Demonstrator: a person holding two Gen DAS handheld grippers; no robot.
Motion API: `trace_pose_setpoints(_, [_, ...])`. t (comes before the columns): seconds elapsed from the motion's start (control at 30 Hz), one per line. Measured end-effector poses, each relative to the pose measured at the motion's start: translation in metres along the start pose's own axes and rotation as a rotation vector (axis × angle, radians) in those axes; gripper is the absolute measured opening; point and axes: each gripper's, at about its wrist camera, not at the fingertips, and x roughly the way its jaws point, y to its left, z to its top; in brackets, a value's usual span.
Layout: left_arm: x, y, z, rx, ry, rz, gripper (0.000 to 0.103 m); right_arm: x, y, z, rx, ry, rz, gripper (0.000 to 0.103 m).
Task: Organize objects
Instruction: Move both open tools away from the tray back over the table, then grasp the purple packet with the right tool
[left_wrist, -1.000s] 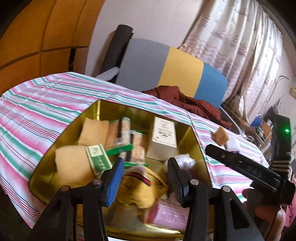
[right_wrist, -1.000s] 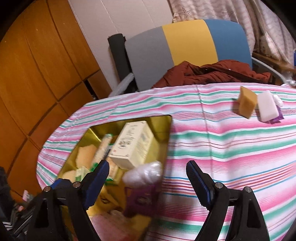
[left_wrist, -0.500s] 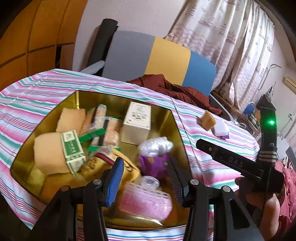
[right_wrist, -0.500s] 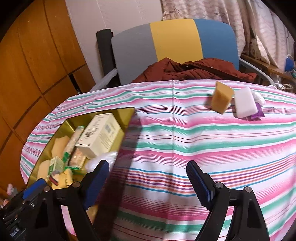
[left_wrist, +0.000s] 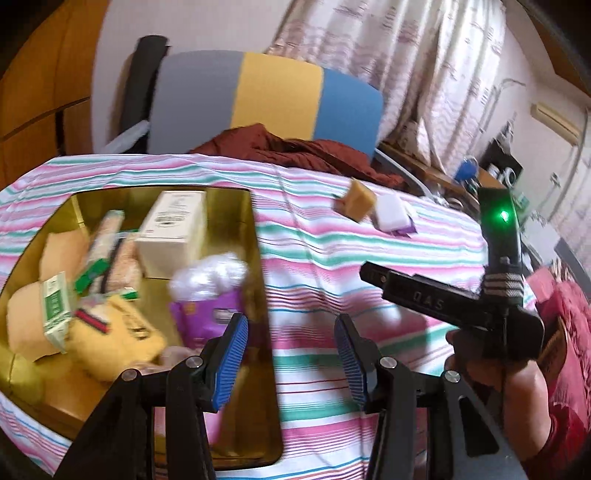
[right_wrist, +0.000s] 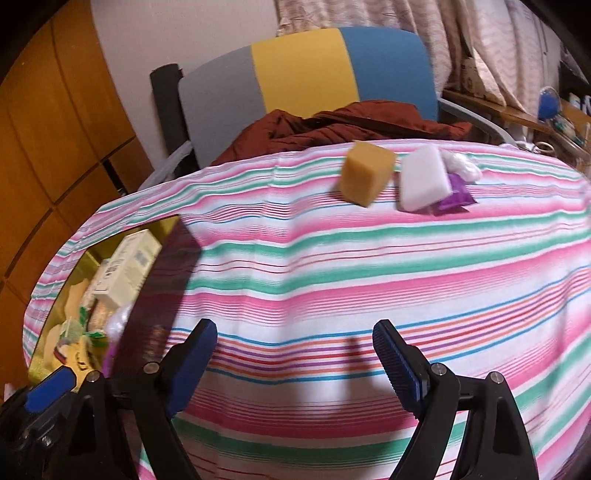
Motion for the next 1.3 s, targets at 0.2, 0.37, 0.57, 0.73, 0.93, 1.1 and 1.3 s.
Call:
trace_pose_setpoints(0.2, [0.017,-0.036,0.001,0.085,0.042,-0.052,0.05,-0.004,-0.04,0.001,0.021,-0.007,-0.06,0.089])
trace_pose_setpoints(0.37, [0.031,-0.06,0.002,0.135,0.081,-0.094,0.05,-0.005,-0.076,0.001,0.056,-0.006,-0.113,0.089])
trace_pose_setpoints(0.57, [0.046,-0.079,-0.001,0.151,0.126,-0.121,0.05,-0.006,-0.111,0.01,0.087,-0.023,-0.164,0.089])
trace_pose_setpoints(0.73, [0.048,-0.085,-0.004,0.163,0.14,-0.123,0.05,0.008,-0.136,0.04,0.108,-0.047,-0.215,0.089])
trace_pose_setpoints(0.93, [0.055,-0.084,-0.007,0.152,0.163,-0.109,0.05,0.04,-0.161,0.083,0.155,-0.036,-0.25,0.089])
trace_pose_setpoints(1.1, [0.061,-0.082,-0.008,0.146,0.178,-0.099,0.05,0.077,-0.152,0.11,0.037,-0.006,-0.27,0.085])
trace_pose_setpoints(1.3, [0.064,-0.08,-0.003,0.135,0.178,-0.087,0.05,0.097,-0.149,0.127,0.033,-0.006,-0.225,0.083])
